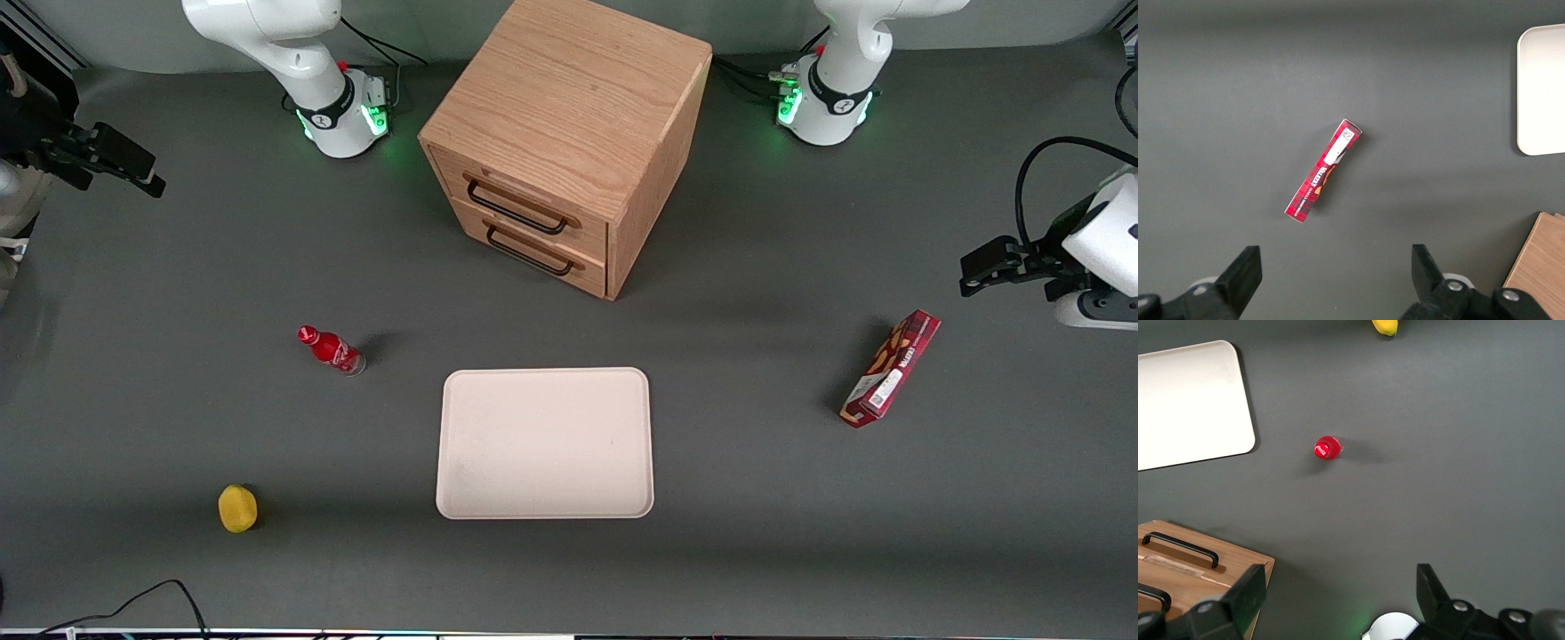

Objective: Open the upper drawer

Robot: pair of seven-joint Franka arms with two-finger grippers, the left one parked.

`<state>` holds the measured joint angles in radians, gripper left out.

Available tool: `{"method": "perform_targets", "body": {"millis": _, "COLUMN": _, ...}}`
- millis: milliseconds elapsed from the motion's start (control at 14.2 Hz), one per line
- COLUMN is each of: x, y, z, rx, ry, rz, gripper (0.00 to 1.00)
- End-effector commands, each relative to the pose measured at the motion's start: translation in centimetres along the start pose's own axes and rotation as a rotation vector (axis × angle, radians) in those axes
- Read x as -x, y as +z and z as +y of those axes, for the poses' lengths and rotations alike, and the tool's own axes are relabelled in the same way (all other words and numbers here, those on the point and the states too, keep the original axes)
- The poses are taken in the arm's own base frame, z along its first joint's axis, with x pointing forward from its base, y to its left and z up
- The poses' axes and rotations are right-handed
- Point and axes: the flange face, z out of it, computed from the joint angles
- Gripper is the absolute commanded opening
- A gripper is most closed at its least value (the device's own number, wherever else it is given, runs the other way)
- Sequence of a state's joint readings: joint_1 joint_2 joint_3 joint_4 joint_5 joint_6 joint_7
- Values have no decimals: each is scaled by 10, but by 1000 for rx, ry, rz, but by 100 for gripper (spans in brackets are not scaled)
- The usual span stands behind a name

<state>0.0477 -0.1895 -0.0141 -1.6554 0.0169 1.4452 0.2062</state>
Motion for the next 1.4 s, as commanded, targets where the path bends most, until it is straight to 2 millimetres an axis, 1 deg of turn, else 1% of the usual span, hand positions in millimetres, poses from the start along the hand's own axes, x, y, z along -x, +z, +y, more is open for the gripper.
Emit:
{"method": "perform_targets", "body": {"millis": 0, "x": 1, "y": -7, "z": 0, "rx": 15, "ry": 24, "rz": -7, "gripper": 100}}
{"method": "perform_targets", "body": {"millis": 211, "x": 1, "y": -8, "z": 2, "rx": 12, "ry": 34, "rz": -11, "gripper": 100}}
{"method": "perform_targets", "body": {"millis": 421, "x": 6, "y": -8, "z": 3, "rx": 18, "ry": 16, "rz": -41, "gripper": 100}}
{"method": "perform_targets", "body": {"millis": 491, "x": 9, "y": -9, "z": 1, "rx": 18, "ry": 3, "rz": -46, "gripper": 100}}
{"method": "perform_targets", "body": {"millis": 561, "x": 13, "y": -10, "z": -6, "rx": 22, "ry": -33, "rz": -56, "gripper": 100}}
{"method": "perform_targets", "body": {"millis": 632, "x": 18, "y": -17, "z": -15, "rx": 20, "ry": -63, "rz": -52, "gripper": 100}}
{"method": "perform_targets", "body": {"millis": 702, "x": 21, "y": -20, "z": -30, "rx": 7, "ry": -91, "rz": -60, "gripper": 100}}
{"method": "perform_targets", "body": {"millis": 842, "x": 29, "y": -23, "z": -55, "rx": -71, "ry": -142, "rz": -79, "gripper": 100}}
{"method": "perform_targets", "body": {"millis": 982, "x": 34, "y": -24, "z": -95, "rx": -112, "ry": -223, "rz": -79, "gripper": 100}}
{"method": "perform_targets", "body": {"millis": 1053, "x": 38, "y": -27, "z": -123, "rx": -146, "ry": -278, "rz": -85, "gripper": 100}}
{"method": "perform_targets", "body": {"millis": 1123, "x": 39, "y": -24, "z": -144, "rx": -168, "ry": -317, "rz": -99, "gripper": 100}}
{"method": "perform_targets", "body": {"millis": 1193, "x": 36, "y": -18, "z": -164, "rx": -185, "ry": -350, "rz": -110, "gripper": 100}}
{"method": "perform_targets", "body": {"millis": 1263, "x": 36, "y": -12, "z": -187, "rx": -194, "ry": -418, "rz": -117, "gripper": 100}}
{"method": "perform_targets", "body": {"millis": 1333, "x": 33, "y": -2, "z": -203, "rx": -203, "ry": -513, "rz": -123, "gripper": 100}}
